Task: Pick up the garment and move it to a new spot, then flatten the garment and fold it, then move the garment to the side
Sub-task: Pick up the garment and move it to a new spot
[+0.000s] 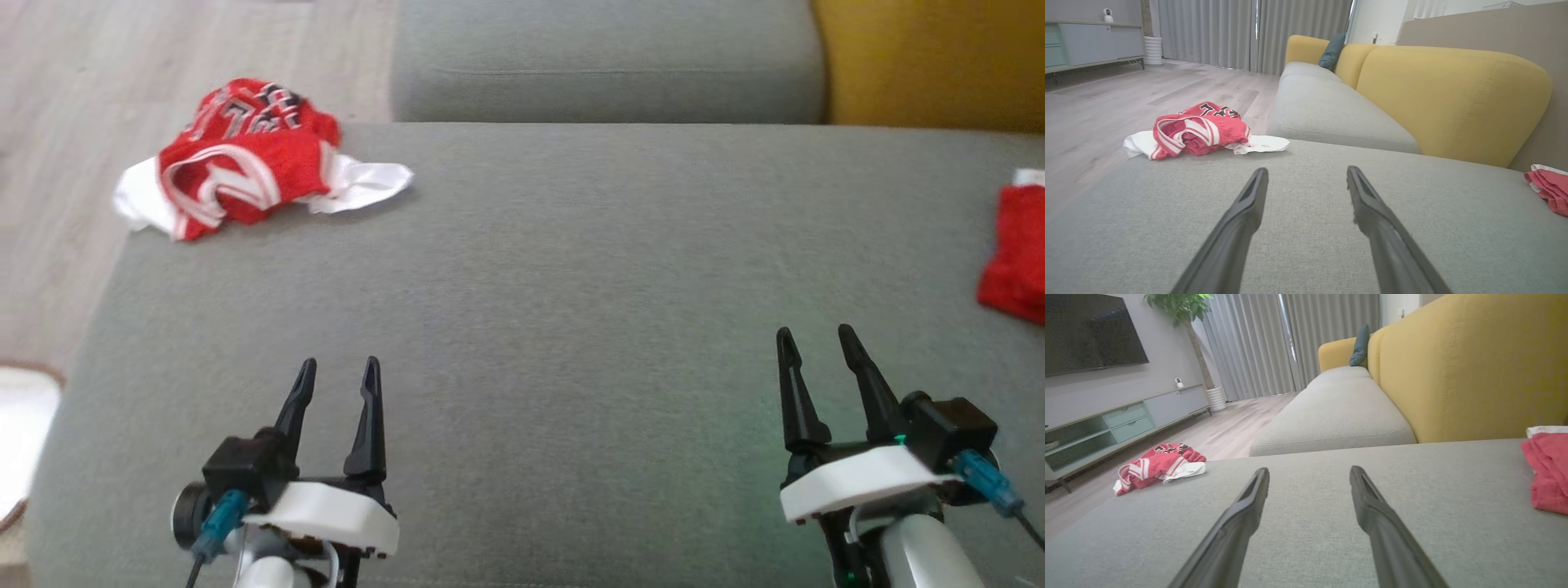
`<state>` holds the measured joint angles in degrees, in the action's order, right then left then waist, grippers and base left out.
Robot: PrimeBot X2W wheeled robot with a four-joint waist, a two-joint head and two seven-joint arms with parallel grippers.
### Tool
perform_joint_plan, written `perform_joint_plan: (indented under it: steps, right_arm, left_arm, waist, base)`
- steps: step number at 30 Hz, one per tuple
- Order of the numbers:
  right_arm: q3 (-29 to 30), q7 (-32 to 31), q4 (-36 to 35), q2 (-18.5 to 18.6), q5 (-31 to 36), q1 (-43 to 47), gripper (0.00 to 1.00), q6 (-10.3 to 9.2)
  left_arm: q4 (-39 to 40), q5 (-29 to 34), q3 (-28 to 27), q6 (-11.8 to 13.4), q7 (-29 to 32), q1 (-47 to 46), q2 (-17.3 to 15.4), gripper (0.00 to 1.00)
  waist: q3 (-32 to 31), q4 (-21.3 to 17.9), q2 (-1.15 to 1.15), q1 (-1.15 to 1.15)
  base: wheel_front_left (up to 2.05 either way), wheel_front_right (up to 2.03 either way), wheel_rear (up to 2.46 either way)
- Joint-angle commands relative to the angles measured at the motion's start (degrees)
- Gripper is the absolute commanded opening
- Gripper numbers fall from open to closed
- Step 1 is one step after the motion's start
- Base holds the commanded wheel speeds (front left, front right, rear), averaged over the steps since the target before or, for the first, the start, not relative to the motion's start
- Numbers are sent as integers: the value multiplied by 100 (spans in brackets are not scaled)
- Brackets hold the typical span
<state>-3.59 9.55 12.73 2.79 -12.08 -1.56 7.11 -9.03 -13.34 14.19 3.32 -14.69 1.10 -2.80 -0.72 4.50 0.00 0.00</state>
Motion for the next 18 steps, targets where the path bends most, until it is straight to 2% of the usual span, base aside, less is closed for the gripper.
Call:
perform_joint_plan:
  steps: [1, 11, 18]
  right_arm:
    - [-143, 9, -244, 10, 24, -96, 100, 37]
    - [-257, 10, -342, 9, -58, -61, 100, 37]
    - [-382, 20, -335, 9, -85, -97, 100, 37]
  left_arm:
    - [180, -8, -152, 6, -30, -190, -8, 100]
    - [222, 73, -239, -16, -30, -188, -8, 100]
    - [268, 105, -423, -43, -30, -74, -8, 100]
  waist:
    - [-15, 240, 0, 0]
    - [-10, 1605, 0, 0]
    - [11, 2245, 0, 0]
  base:
    - [0, 0, 0]
    - [0, 0, 0]
    - [0, 0, 0]
